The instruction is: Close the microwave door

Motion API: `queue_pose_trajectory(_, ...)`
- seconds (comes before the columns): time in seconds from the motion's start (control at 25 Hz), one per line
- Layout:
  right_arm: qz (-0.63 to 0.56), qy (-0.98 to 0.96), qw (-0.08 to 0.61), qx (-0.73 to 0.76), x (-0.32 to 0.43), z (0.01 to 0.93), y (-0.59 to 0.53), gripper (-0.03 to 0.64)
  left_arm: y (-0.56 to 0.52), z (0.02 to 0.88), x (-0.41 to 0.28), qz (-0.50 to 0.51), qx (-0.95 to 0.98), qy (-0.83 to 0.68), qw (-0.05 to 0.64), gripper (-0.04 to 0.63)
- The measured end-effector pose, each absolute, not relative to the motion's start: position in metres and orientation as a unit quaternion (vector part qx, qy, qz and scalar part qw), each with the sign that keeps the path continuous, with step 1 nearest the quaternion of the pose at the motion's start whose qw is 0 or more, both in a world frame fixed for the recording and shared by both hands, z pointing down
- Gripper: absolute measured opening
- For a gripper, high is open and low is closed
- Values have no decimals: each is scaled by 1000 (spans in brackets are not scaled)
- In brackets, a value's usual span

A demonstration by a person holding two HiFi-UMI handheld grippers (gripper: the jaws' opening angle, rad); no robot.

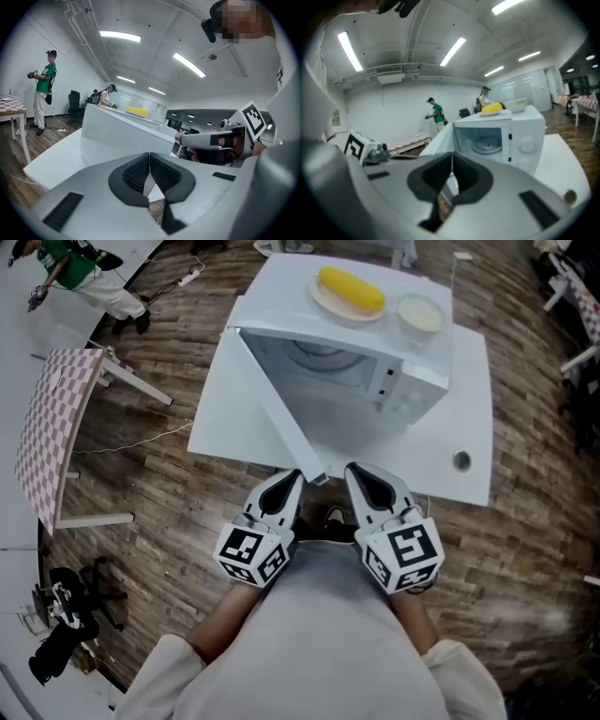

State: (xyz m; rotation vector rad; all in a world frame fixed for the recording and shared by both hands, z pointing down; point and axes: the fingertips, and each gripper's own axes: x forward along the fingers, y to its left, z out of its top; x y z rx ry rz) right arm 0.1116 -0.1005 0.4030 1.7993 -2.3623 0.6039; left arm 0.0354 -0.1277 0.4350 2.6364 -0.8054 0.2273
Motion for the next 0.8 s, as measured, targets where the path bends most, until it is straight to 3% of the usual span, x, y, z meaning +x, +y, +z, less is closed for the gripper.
queue_pose_trajectory(0.8, 206, -746, 54, 631, 146, 404, -94, 23, -132, 418, 99, 75, 960, -210, 169, 20)
